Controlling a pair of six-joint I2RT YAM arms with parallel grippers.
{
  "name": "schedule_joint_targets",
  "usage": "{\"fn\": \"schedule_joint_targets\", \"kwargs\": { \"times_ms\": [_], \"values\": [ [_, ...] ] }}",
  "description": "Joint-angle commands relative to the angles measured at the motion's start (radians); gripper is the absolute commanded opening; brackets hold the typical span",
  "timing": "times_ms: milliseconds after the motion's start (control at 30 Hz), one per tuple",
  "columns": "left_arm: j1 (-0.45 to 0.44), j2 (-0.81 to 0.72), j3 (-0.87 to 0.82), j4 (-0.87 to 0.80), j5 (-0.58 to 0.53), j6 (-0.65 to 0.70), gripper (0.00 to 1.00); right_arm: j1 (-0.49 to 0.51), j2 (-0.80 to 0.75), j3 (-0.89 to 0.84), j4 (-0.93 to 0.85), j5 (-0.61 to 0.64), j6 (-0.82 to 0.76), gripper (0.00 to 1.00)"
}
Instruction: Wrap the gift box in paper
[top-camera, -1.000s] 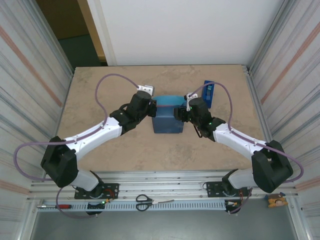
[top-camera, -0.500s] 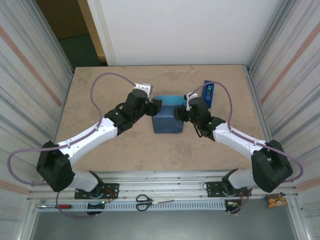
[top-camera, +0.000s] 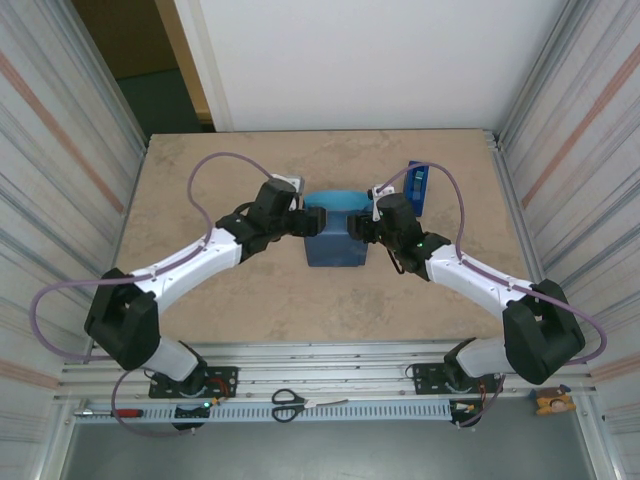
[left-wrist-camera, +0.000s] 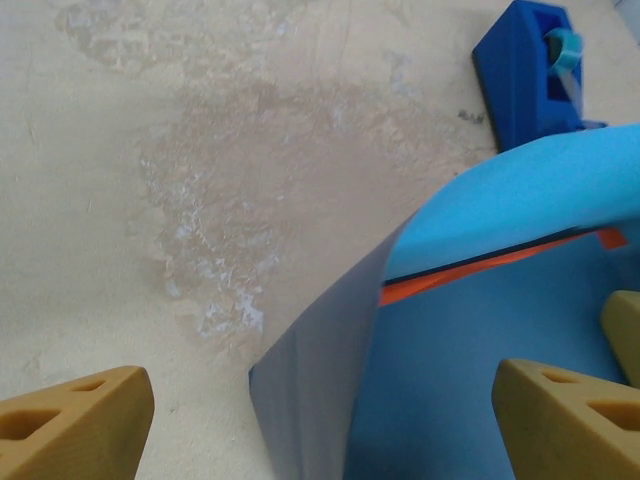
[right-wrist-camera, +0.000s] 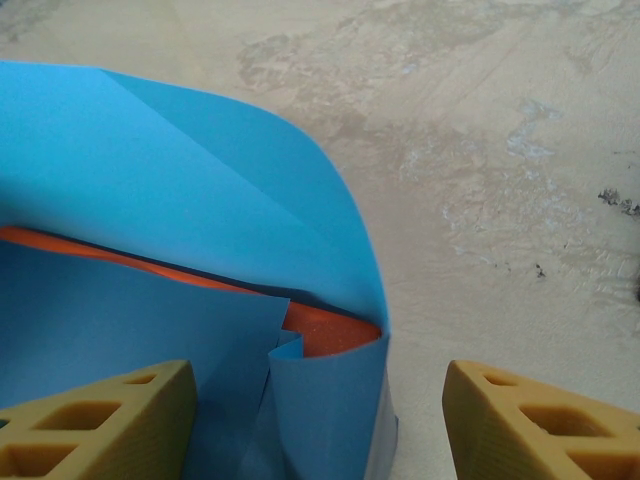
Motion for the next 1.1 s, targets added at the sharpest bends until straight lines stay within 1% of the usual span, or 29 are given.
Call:
{"fn": "schedule_joint_targets", "kwargs": {
  "times_ms": [0,167,367,467,500,567,633,733,900,967,1067],
  "values": [
    [0.002,0.027,0.029,-0.028,-0.016,-0.029,0.87,0.001,0.005,0.014,-0.076,-0.007,-0.030,0.65],
    [0.003,0.069,0.020,-0.057,-0.037,-0.030,0.83,-0.003,0.000,0.060,-0.101,-0.053,-0.053,0.67],
    [-0.006,0.067,-0.006,-0.057,-0.045,-0.039,0.81,-0.043,-0.054,0.158,-0.170,-0.154,-0.058,0.76],
    [-0.006,0.061,-0.009,-0.053,-0.044,-0.040,0.80,-0.108,-0.118,0.191,-0.218,-0.238,-0.032,0.80],
    [-0.006,0.060,-0.007,-0.053,-0.043,-0.038,0.80,-0.148,-0.138,0.188,-0.221,-0.297,-0.011,0.81],
    [-0.007,0.060,-0.003,-0.053,-0.042,-0.035,0.80,-0.239,-0.166,0.169,-0.208,-0.404,0.054,0.79],
    [-0.007,0.061,0.001,-0.054,-0.039,-0.033,0.80,-0.335,-0.177,0.138,-0.187,-0.492,0.118,0.75],
    [-0.007,0.063,0.004,-0.054,-0.039,-0.033,0.80,-0.415,-0.145,0.115,-0.187,-0.585,0.160,0.68],
    [-0.008,0.066,0.005,-0.053,-0.036,-0.033,0.80,-0.427,-0.063,0.094,-0.162,-0.638,0.203,0.62],
    [-0.007,0.066,0.004,-0.053,-0.034,-0.033,0.80,-0.417,-0.033,0.090,-0.146,-0.648,0.216,0.59],
    [-0.008,0.069,0.006,-0.051,-0.033,-0.034,0.80,-0.394,0.003,0.085,-0.120,-0.652,0.220,0.58]
  ]
}}
